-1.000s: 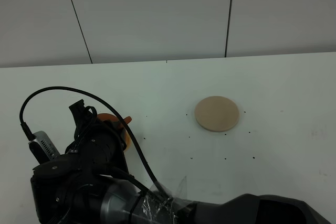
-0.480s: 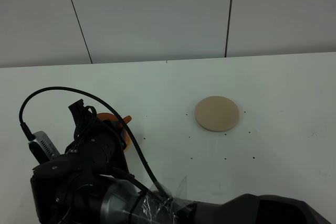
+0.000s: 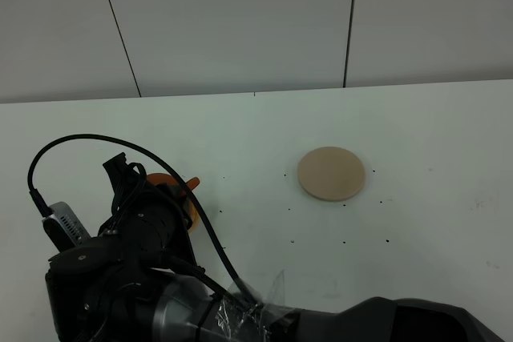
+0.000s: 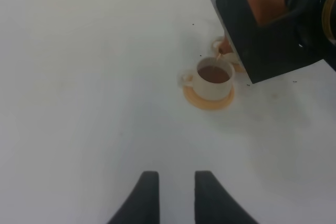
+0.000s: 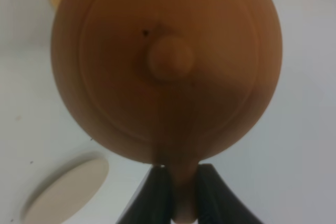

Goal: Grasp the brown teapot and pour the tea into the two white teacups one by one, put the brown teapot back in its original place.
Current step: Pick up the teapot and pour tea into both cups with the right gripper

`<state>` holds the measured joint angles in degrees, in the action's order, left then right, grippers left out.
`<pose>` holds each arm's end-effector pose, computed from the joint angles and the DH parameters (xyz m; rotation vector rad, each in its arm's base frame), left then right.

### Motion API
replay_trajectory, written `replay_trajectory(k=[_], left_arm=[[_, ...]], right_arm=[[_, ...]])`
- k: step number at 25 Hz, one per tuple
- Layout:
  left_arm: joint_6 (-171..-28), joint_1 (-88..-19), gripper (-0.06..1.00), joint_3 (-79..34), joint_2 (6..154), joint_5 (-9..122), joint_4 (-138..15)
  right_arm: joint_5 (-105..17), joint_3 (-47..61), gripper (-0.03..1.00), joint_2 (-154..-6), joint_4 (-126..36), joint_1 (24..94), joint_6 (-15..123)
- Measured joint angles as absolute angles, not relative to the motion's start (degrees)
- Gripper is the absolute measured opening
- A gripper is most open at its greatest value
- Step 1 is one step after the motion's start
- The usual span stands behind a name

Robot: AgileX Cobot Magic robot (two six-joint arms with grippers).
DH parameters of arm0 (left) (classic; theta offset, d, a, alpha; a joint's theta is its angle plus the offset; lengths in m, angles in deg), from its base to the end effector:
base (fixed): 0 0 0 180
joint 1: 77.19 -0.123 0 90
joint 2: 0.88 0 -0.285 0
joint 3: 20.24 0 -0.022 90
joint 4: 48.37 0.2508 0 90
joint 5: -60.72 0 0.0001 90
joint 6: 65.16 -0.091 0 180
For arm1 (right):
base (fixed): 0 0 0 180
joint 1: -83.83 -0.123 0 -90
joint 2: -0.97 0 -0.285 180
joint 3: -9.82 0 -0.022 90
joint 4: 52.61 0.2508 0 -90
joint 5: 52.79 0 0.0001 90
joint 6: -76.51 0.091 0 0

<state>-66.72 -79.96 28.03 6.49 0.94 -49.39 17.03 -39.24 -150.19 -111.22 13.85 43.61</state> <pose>-0.0058 -0.0017 0.2801 -0.0205 2.0143 0.0269 0.2468 0.4643 0.1793 -2.1296 1.2132 -1.1865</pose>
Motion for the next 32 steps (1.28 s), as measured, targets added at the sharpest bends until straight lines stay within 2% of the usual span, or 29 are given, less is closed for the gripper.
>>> replay_trajectory(k=[32], left_arm=[[-66.7,-80.0,0.24,28.0,6.5,0.9,-49.4]], right_arm=[[17.0,-39.2,0.10,-150.1,-109.0,13.9,46.0]])
